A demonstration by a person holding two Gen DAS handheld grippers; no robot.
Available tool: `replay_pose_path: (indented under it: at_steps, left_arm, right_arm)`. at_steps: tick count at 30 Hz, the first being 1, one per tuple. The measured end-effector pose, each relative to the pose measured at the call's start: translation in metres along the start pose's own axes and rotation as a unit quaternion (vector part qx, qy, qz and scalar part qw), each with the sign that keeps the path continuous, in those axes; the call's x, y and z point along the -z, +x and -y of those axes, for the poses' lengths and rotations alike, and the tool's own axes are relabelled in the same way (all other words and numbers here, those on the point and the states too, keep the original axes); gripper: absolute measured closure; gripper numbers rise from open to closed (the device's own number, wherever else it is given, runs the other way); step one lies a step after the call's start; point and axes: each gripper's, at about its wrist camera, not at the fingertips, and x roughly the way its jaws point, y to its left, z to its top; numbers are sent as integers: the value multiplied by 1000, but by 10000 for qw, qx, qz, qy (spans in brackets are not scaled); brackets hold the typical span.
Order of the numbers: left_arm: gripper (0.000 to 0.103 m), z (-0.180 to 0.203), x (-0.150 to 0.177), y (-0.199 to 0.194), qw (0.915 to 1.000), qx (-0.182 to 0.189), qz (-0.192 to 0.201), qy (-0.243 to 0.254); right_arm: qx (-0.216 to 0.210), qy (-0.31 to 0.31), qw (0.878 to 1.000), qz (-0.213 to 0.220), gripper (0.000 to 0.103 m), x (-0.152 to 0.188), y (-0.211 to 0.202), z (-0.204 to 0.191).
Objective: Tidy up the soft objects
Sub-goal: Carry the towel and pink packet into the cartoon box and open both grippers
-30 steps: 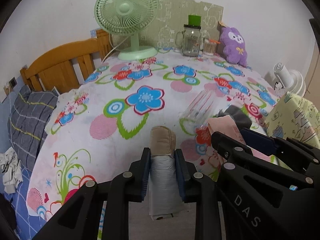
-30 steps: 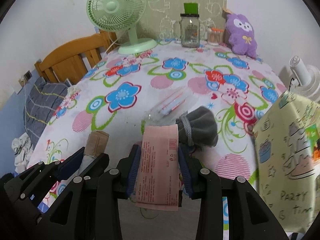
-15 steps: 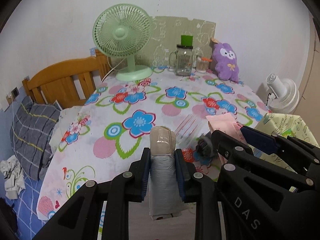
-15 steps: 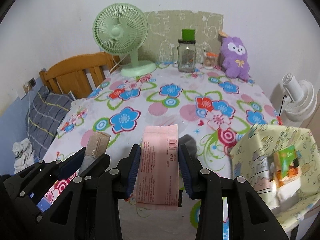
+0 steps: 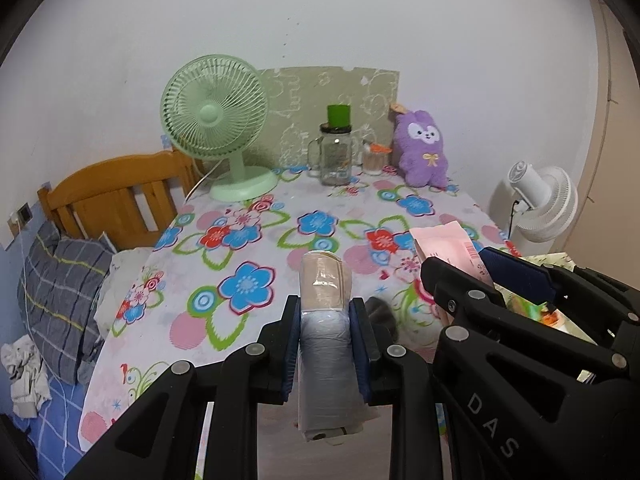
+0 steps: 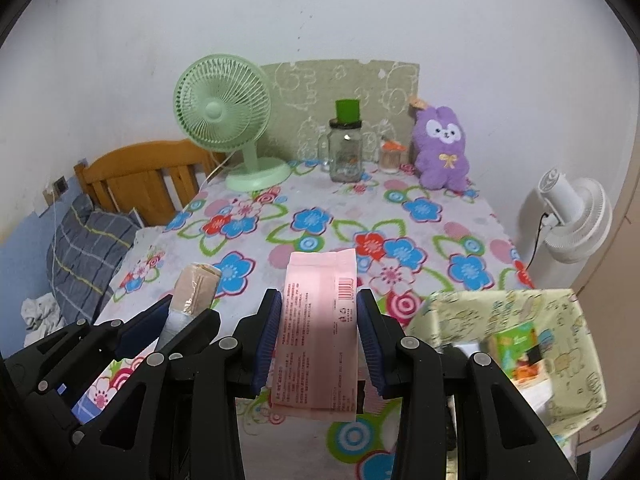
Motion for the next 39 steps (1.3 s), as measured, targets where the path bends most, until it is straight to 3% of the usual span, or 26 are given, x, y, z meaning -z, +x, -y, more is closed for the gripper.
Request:
replay_pose_path:
  at_steps: [21, 39]
  left_arm:
    - [80, 80, -12, -9, 9983, 414, 207, 353]
    - [79, 139, -15, 12, 9940, 862, 141, 661]
  right_arm:
    - [320, 370, 9985, 265, 61, 3, -33, 77]
    - [659, 640, 9955, 238, 61, 11, -29, 139]
